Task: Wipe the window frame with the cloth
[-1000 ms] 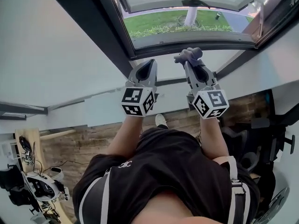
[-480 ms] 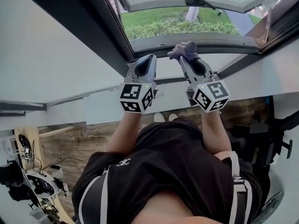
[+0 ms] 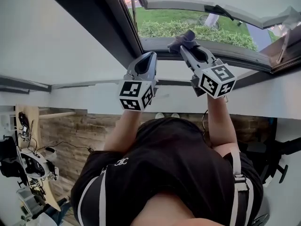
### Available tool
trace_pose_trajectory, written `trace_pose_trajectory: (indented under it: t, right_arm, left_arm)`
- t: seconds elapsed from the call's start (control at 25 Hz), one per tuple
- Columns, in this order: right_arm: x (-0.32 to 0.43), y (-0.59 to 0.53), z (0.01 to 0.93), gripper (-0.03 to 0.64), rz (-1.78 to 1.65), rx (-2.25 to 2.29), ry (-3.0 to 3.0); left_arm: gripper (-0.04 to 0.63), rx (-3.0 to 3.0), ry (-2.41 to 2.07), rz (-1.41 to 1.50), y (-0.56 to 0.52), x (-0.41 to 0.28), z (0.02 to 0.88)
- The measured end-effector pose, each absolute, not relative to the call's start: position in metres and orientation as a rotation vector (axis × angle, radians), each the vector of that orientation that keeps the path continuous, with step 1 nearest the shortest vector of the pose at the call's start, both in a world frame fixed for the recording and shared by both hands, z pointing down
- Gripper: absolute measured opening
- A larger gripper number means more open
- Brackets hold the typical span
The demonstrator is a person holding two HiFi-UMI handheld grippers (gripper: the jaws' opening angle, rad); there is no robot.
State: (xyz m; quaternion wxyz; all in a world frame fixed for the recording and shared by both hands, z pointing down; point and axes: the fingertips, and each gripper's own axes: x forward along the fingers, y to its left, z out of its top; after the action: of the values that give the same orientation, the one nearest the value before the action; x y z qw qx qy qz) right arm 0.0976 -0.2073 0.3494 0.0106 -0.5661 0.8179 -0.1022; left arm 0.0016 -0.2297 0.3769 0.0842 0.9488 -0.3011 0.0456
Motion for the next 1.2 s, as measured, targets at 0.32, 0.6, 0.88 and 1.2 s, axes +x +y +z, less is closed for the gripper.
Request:
trace_pose_trajectory:
  t: [0.32,0.6,0.88,1.2]
  right_arm:
    - [0.070,-0.267,0.368,0.049,-0.312,-1.623,2.883]
    - [0.046,-0.314,0.413,0.049,-0.398,-1.470,3.212]
    - [0.032,-0.359,0.474,0.049,-0.637,-1.372,3.387]
    - [0.003,-0.394,0.515,0.049,-0.814,-1.235,3.499]
  left_arm:
    - [0.009,2.785,-1.041,0.121,-0.241,-0.022,0.377]
    - [0.009,2.751,-1.158,0.098,-0.248,-0.045,0.373]
    - [0.009,2.697,-1.259,0.091,-0.254,-0.073,0.374]
    - [0.009,2.628,-1.342,0.107,-0.256,-0.102,0.381]
